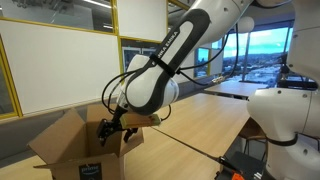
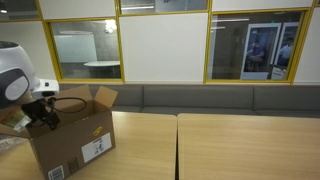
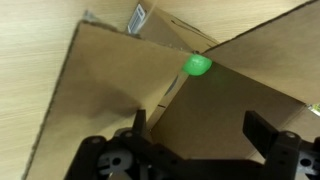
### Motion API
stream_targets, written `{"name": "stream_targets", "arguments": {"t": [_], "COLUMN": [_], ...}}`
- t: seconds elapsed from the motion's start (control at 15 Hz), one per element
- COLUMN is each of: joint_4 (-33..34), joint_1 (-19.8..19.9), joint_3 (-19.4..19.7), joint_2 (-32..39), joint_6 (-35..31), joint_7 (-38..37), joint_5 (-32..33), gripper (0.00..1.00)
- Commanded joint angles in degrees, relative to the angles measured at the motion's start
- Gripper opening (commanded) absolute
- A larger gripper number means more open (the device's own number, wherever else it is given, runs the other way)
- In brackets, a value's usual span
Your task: Pick up the objects from the table and put them in the box.
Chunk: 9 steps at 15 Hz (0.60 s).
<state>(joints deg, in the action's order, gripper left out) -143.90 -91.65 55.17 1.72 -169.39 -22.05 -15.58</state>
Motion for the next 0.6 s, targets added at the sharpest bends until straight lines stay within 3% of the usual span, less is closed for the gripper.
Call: {"name": "stream_targets", "arguments": {"t": [0.0,0.07,0.2,0.53], "joint_4": [3.4,3.7,4.0,5.5], "joint_1": [4.9,7.0,6.6,3.8], "joint_3": [-3.3,-4.2,-1.8,7.7], "joint_2": [4.1,4.6,5.4,5.1], "joint_6": [0.7,0.5,-0.1,0.6], "joint_7": [1.5,0.7,-0.9,-5.3], "joint_5": [0.0,1.6,4.9,16.3], "gripper": [1.00,1.00,1.00,1.00]}}
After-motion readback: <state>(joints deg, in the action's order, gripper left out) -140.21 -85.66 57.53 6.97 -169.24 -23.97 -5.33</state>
